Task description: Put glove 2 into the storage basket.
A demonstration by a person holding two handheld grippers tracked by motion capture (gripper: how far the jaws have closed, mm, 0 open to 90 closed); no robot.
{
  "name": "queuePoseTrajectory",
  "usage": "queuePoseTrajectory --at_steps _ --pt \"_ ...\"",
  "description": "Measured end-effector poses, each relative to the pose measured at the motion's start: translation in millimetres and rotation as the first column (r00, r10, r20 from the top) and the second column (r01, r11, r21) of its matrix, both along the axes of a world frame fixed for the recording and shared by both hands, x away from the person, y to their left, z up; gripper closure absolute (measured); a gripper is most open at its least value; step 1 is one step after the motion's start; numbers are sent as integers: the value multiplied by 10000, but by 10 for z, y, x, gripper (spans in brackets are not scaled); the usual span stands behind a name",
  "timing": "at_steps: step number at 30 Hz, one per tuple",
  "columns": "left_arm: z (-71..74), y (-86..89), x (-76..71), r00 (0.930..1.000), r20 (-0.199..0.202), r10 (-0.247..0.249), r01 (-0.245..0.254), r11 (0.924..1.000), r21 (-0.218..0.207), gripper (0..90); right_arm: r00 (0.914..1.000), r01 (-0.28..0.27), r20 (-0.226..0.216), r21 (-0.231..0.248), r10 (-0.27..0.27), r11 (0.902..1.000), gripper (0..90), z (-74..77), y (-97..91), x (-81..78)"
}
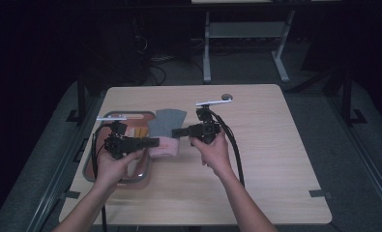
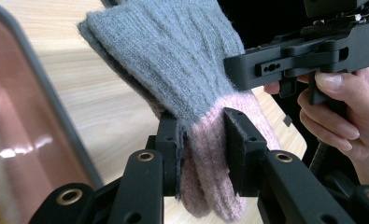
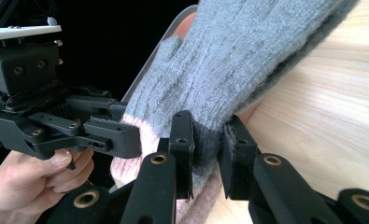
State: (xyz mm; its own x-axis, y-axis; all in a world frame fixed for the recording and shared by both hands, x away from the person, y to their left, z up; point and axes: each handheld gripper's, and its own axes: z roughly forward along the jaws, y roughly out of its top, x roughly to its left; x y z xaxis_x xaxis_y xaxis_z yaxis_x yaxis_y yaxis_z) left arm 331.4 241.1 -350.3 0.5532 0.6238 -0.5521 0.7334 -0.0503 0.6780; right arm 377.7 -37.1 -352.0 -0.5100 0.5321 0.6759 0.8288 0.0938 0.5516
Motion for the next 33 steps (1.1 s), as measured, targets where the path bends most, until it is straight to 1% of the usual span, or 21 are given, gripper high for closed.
queuePoseTrajectory --at_steps 4,7,9,13,14,20,24,25,26,33 --pt "0 102 -9 9999 14 121 -121 9999 -18 691 9999 -123 15 8 123 9999 765 9 104 31" --pt "-9 202 -12 9998 31 184 -183 9997 -165 691 9996 -280 36 15 280 9996 765 23 190 57" --pt "-19 257 -17 9995 -1 321 -321 9992 -252 691 9992 -379 99 -36 380 9993 766 34 252 73" --pt "-26 368 -32 9991 3 435 -435 9989 -155 691 9985 -537 82 -70 538 9985 766 24 377 99" --pt "-32 397 -38 9988 2 481 -481 9987 -194 692 9982 -596 84 -56 596 9982 766 17 405 108" --pt "-74 557 -70 9975 -135 690 -692 9975 -161 693 9961 -886 33 -168 886 9959 766 -8 590 139" --pt "-68 626 -85 9968 -175 780 -781 9969 -2 693 9949 -1007 -75 -156 1006 9948 766 -34 685 156" --pt "-68 644 -86 9968 -134 790 -790 9969 20 693 9943 -1058 -137 -167 1056 9942 766 -36 702 161" --pt "-67 661 -89 9965 -152 818 -818 9966 27 693 9941 -1084 -97 -161 1083 9940 766 -42 721 168" --pt "-79 779 -114 9945 -200 1030 -1029 9946 100 693 9915 -1283 -230 -173 1279 9916 762 -63 862 198"
